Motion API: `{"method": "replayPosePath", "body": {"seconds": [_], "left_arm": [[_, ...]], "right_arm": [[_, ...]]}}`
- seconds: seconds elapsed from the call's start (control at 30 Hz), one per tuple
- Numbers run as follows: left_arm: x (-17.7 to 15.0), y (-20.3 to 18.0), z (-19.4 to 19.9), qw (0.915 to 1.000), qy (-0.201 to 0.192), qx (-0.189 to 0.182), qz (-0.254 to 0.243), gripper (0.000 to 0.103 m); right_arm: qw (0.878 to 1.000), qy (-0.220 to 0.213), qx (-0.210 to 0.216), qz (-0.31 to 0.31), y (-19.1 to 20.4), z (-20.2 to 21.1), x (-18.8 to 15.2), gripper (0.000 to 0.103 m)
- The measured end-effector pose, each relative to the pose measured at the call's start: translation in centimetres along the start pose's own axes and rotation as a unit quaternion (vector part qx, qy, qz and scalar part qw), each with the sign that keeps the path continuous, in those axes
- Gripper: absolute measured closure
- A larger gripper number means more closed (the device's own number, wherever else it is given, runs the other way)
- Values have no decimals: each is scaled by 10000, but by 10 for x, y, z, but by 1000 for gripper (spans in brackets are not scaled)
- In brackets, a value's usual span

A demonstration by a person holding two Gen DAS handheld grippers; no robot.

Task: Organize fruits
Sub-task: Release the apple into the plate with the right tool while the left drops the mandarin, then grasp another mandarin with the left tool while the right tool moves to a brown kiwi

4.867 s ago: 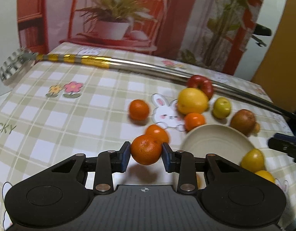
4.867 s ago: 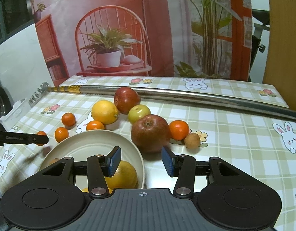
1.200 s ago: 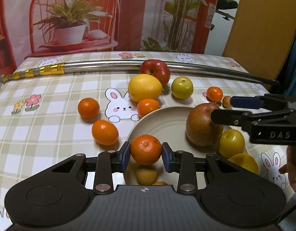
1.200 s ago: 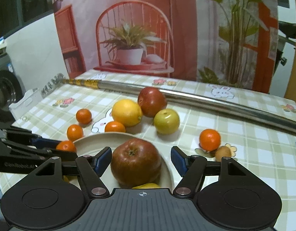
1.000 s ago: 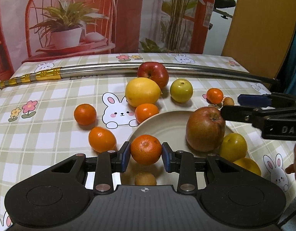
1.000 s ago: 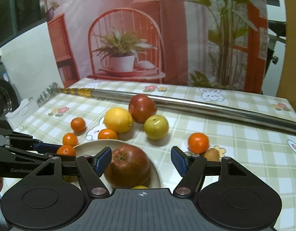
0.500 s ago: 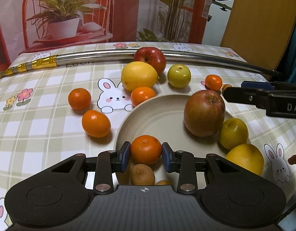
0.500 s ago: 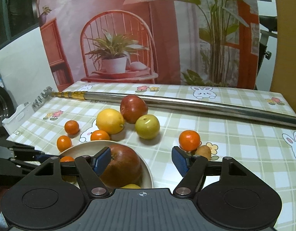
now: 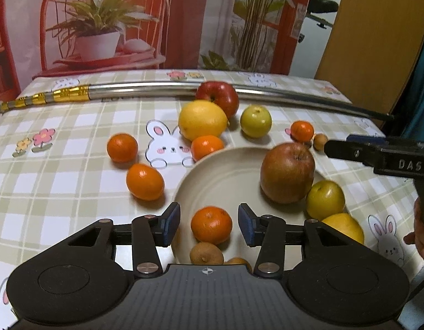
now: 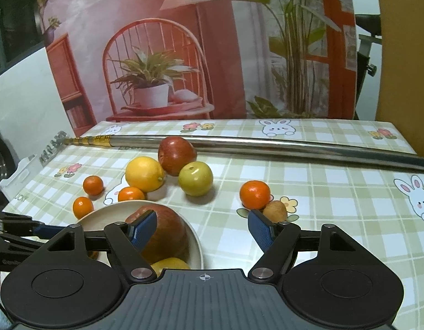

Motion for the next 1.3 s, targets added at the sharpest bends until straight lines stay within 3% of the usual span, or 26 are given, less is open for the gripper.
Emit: {"method": "replayPosePath", "body": {"seconds": [0.47, 1.0, 1.1, 1.17, 1.3], "left_arm": [[49, 52, 5, 9964, -381, 418, 635, 54], [59, 89, -66, 9922, 38, 772, 976, 55], [57, 96, -72, 9908, 63, 794, 1093, 57], [57, 97, -71, 9908, 39, 770, 1110, 64], [56, 95, -68, 9907, 49, 851, 1056, 64]], "right_arm": [[9996, -106, -117, -246, -18, 1, 2, 33], [9984, -153, -271, -464, -34, -5, -3, 33], [9983, -170, -276, -486, -36, -7, -5, 33], [9982, -183, -282, -496, -38, -7, -7, 33], [9981, -264, -292, -478, -42, -9, -11, 33]]}}
Point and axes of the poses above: each gripper's, at about its wrist camera, not at the fingertips, and z roughly against the way its jaws point, y to its left, x to its top, the point moved 3 cm from there along -z, roughly the way its jaws point, and after that the axes turned 1 degree about -x, right-handed, at the moved point
